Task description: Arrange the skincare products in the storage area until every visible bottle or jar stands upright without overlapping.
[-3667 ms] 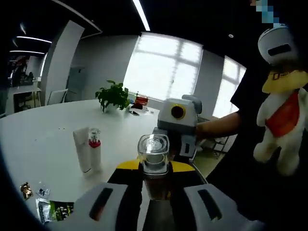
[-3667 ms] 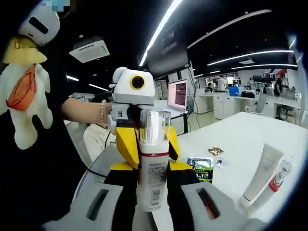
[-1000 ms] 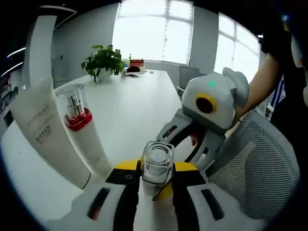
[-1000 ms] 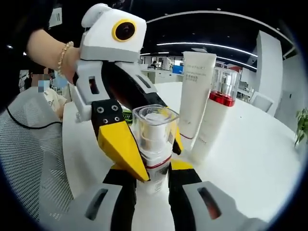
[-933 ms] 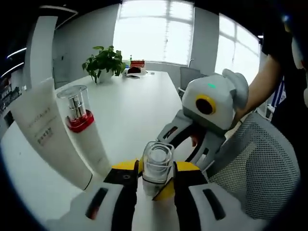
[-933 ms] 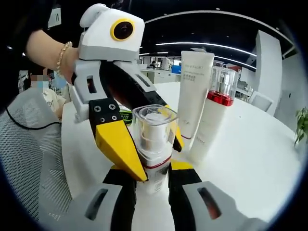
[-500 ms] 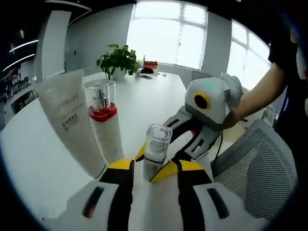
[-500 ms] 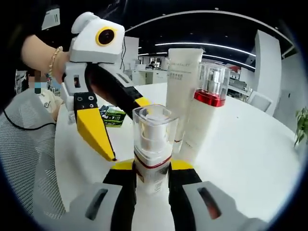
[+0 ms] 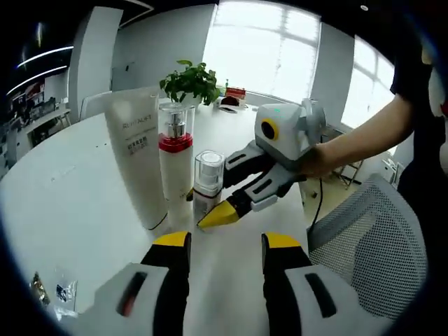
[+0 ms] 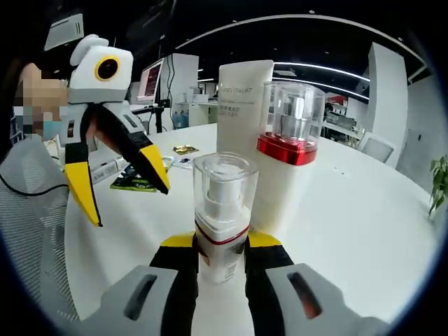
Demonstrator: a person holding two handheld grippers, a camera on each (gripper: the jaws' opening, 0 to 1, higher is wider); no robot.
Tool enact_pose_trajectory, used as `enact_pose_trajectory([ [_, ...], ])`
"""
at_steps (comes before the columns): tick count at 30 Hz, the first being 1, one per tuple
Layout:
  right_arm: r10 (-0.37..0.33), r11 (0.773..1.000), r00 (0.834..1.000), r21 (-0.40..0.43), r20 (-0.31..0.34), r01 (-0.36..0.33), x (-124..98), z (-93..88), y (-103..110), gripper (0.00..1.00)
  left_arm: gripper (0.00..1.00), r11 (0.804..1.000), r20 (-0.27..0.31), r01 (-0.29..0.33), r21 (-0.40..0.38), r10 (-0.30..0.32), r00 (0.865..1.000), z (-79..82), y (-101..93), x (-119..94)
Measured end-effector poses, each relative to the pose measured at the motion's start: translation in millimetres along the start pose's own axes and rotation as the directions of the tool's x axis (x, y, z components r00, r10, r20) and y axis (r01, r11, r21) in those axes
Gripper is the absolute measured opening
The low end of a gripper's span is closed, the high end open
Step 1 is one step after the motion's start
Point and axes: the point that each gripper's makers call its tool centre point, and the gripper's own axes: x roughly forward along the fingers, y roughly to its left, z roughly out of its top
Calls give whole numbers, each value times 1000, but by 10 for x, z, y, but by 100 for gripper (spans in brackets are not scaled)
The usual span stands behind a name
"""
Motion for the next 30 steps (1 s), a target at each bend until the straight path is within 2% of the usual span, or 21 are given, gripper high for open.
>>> enact_pose_trajectory([
  [9, -1, 1000, 1000, 20, 7, 1, 18, 37, 19, 25, 33, 1000, 3, -22, -8, 22, 1000, 2, 59, -70],
  [17, -16, 997, 1000, 73, 9, 15, -5, 22, 37, 25, 33, 1000, 9, -23, -10, 23, 1000, 19, 30, -82],
  [22, -21, 996, 1000, 84, -8, 21, -44, -28, 50, 29, 33, 1000, 10, -22, -12, 22, 1000, 11, 31, -89],
  [30, -24, 997, 998, 78, -50, 28, -68, -153, 63, 24, 33, 1000, 6, -20, -13, 20, 1000, -10, 22, -93],
])
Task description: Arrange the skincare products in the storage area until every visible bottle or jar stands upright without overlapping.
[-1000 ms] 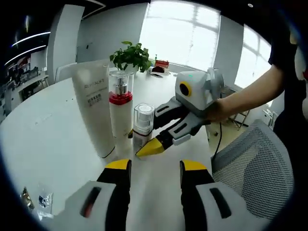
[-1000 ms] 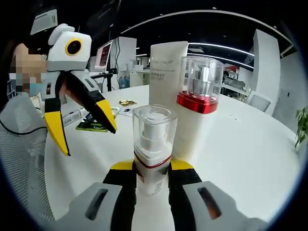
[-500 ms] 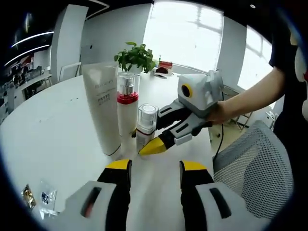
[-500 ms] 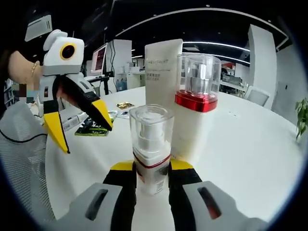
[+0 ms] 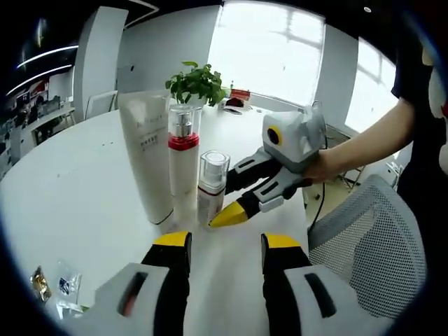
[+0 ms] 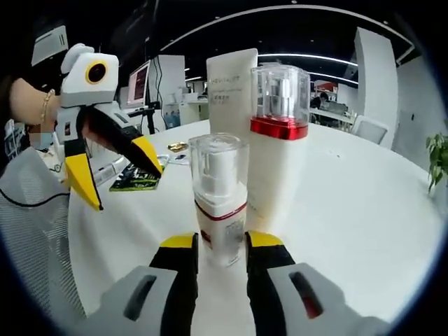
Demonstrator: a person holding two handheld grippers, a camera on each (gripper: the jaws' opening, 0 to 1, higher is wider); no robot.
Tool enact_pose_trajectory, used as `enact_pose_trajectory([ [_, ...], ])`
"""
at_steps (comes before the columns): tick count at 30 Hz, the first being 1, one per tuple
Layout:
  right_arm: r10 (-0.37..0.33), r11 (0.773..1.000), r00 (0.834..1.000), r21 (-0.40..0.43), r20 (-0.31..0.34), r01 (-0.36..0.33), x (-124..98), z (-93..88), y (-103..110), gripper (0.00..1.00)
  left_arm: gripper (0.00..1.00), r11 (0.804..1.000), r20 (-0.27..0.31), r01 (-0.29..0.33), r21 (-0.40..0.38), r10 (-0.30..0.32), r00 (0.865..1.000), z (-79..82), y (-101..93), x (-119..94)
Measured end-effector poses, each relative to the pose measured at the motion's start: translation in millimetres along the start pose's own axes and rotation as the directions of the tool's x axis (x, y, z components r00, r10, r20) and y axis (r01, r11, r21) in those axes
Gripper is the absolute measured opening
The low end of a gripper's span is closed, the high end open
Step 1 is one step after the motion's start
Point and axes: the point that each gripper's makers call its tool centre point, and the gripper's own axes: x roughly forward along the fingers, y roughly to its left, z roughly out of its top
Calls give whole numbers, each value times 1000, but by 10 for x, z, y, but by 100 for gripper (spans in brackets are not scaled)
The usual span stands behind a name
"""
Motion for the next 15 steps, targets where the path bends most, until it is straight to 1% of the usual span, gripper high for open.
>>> enact_pose_trajectory([
  [8, 6, 1000, 1000, -19, -3, -6, 36, 28, -42, 23, 33, 1000, 3, -10, -1, 10, 1000, -3, 38, -20],
  [15, 13, 1000, 1000, -22, -9, -13, 38, 21, -54, 24, 33, 1000, 4, -22, -8, 22, 1000, -12, 52, -57],
])
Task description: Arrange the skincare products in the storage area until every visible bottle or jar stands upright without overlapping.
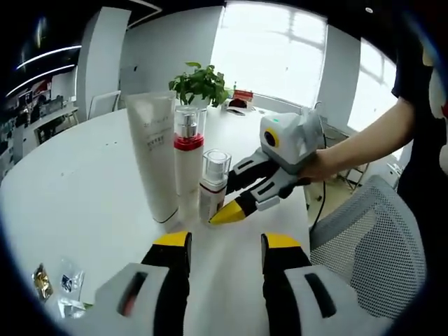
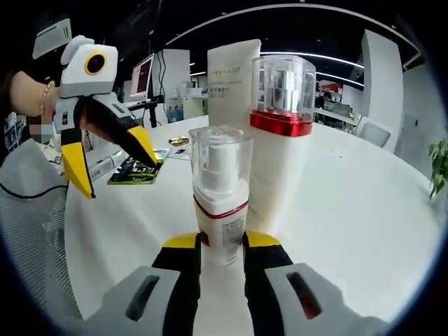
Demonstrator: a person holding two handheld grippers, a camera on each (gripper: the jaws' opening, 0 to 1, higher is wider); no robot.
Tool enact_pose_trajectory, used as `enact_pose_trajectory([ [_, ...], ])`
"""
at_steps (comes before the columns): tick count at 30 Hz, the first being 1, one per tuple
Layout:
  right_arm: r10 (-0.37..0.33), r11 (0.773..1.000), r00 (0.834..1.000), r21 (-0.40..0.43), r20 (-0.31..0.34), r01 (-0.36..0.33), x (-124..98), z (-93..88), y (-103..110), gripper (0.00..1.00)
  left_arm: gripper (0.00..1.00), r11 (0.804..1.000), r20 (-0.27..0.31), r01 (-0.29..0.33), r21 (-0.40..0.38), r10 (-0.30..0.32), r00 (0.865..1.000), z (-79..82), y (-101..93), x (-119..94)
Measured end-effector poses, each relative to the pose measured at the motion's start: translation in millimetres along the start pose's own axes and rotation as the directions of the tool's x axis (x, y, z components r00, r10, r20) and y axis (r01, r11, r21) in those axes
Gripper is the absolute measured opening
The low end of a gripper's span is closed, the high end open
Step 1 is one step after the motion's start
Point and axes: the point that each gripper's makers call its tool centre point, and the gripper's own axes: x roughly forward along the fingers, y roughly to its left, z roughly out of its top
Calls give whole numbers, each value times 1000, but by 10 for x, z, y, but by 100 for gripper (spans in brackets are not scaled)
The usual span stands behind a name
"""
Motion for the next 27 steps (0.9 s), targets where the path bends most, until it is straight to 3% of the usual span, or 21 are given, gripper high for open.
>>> enact_pose_trajectory([
  [6, -17, 1000, 1000, 26, -11, 17, -78, -3, -16, 29, 37, 998, 16, -47, -31, 48, 999, 19, 48, -144],
  [16, -48, 999, 999, 21, -18, 48, -237, 104, 177, 42, 61, 980, 42, -147, -137, 154, 987, -76, 47, -520],
  [20, -64, 998, 998, 24, -17, 64, -266, 144, 243, 50, 68, 967, 50, -186, -176, 198, 979, -173, 90, -689],
  [25, -74, 996, 997, 39, -35, 75, -300, 127, 346, 58, 75, 946, 54, -224, -233, 243, 969, -266, 5, -879],
  [27, -74, 996, 996, 42, -44, 76, -320, 136, 392, 60, 83, 928, 72, -237, -287, 268, 961, -296, 14, -966],
])
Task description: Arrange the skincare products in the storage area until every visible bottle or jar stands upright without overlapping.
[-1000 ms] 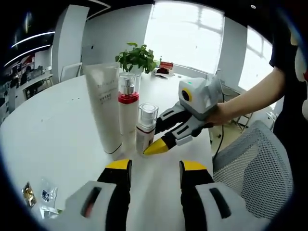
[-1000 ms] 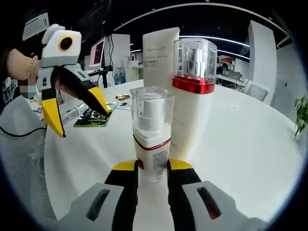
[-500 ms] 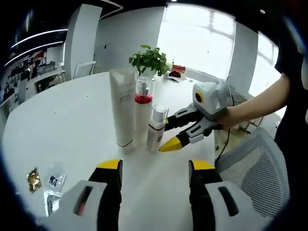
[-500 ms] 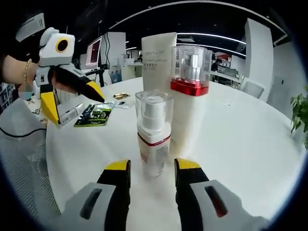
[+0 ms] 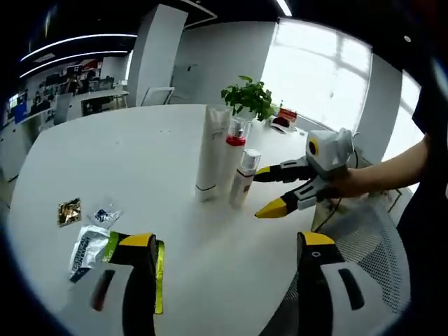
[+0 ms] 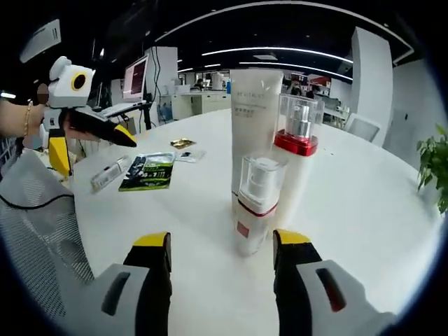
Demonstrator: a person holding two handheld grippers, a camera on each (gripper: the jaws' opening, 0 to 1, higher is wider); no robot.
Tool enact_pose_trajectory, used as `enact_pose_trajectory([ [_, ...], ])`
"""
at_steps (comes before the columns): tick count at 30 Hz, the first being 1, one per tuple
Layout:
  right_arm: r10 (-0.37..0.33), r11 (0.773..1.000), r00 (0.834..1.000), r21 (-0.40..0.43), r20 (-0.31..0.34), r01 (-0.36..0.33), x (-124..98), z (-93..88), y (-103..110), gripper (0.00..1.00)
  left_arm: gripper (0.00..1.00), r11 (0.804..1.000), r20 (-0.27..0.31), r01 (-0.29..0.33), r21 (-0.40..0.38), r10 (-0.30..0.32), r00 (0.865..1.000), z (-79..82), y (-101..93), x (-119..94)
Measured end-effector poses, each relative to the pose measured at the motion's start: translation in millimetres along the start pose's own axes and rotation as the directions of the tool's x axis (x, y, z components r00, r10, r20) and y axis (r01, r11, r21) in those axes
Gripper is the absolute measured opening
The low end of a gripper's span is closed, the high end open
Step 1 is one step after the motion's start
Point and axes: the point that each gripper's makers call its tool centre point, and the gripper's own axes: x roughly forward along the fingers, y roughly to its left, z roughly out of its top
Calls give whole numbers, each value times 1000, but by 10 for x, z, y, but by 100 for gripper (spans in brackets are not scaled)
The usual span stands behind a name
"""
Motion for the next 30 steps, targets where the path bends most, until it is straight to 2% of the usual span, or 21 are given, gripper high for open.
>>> enact_pose_trajectory([
  [1, 0, 1000, 1000, -1, 1, 0, -8, 7, 15, 61, 86, 999, -9, -18, -34, 18, 1000, -44, 37, -57],
  [6, -6, 1000, 1000, -1, 4, 6, -57, 80, 101, 65, 94, 997, -6, -67, -50, 67, 998, -115, 170, -274],
  [9, -19, 999, 1000, 29, 23, 18, -68, 113, 118, 70, 99, 992, 0, -101, -76, 101, 995, -152, 240, -397],
  [12, -29, 999, 999, 27, 21, 28, -103, 143, 165, 76, 99, 989, 13, -121, -85, 122, 992, -170, 249, -497],
  [19, -12, 1000, 1000, 22, 18, 12, -182, 201, 296, 80, 99, 980, 15, -169, -107, 172, 985, -269, 294, -762],
  [23, -8, 1000, 1000, 24, 13, 8, -207, 224, 343, 85, 99, 967, 27, -212, -145, 218, 976, -327, 371, -918],
  [30, 11, 1000, 1000, 28, 16, -11, -265, 253, 466, 89, 99, 954, 4, -252, -165, 256, 967, -432, 423, -1028],
])
